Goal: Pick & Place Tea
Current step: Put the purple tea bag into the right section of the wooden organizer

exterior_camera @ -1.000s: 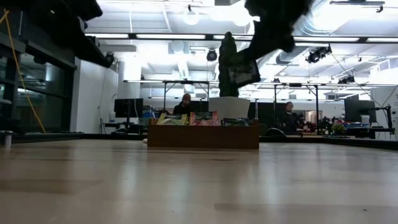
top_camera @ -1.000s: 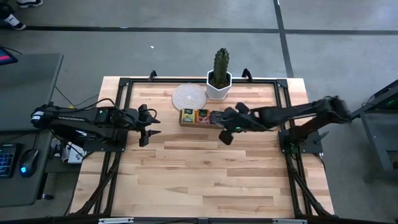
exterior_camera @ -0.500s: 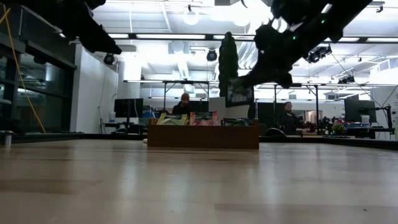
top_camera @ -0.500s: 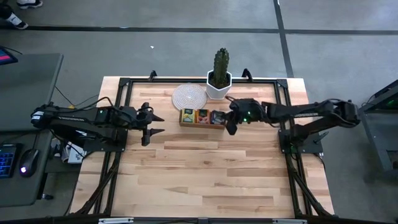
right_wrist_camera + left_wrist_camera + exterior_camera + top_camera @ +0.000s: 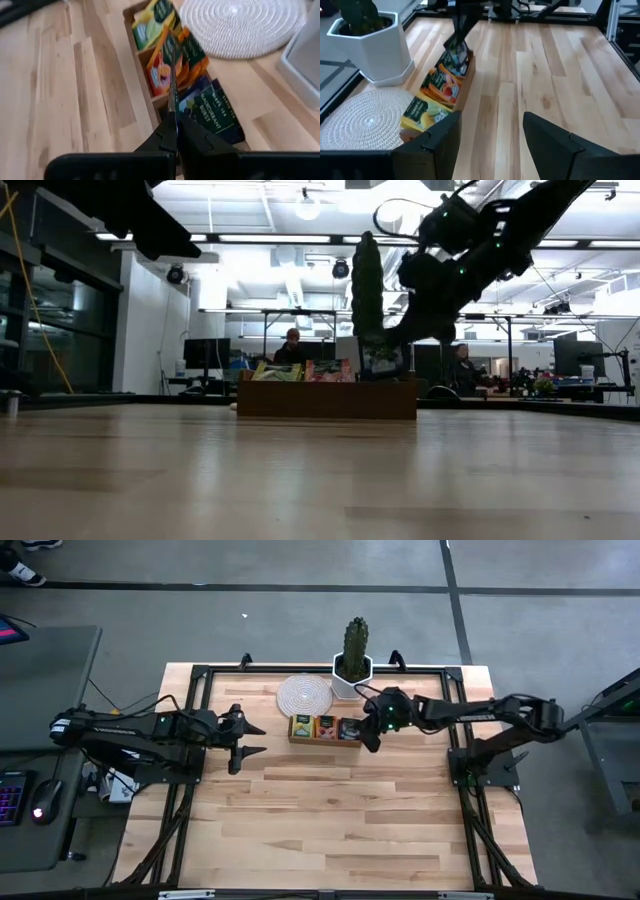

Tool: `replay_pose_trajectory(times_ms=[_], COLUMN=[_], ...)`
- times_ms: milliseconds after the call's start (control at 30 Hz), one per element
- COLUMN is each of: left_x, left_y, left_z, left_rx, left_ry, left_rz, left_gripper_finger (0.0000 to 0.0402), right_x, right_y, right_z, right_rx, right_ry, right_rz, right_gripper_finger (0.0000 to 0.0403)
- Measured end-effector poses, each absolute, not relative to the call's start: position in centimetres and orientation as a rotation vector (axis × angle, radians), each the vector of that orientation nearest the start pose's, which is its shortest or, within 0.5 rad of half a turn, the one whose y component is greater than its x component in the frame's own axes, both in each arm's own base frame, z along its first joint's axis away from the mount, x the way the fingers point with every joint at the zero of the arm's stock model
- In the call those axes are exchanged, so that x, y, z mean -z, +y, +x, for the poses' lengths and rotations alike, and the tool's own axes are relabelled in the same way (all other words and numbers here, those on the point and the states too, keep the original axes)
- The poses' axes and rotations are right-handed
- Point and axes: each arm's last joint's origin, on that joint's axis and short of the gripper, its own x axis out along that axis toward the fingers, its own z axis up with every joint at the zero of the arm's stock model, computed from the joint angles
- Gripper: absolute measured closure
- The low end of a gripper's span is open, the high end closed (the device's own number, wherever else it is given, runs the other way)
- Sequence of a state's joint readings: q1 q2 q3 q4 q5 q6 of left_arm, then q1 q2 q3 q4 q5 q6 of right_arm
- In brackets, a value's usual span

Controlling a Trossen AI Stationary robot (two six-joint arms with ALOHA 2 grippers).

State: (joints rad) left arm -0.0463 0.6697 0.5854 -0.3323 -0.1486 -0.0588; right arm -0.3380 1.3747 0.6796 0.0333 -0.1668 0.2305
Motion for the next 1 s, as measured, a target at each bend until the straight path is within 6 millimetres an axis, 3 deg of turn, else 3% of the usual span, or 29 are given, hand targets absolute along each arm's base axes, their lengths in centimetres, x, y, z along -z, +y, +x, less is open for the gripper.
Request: replay_pose_trajectory(times_ms=[267, 567, 1000], left_x=[-26.8, -26.8, -26.8], left_y=[-0.3, -0.3, -0.3], left_z=[15.0, 15.0, 15.0], left_rx=[-0.117, -0.121, -0.127], left_ry=[0.408, 0.407, 0.406], left_rz=[-0.053, -0.069, -0.067], left_gripper_finger=[0.0192, 0.0192, 0.0193], right_x=[-17.7, -17.6, -17.4], right_y=[-9.3, -9.6, -9.5], right_z=[26.4, 26.4, 26.1], right_rx=[0.234, 0.218, 0.227], right_ry=[0.645, 0.649, 0.684], right_rz=[0.355, 0.329, 0.335], right_gripper_finger=[0.0403, 0.0393, 0.0273])
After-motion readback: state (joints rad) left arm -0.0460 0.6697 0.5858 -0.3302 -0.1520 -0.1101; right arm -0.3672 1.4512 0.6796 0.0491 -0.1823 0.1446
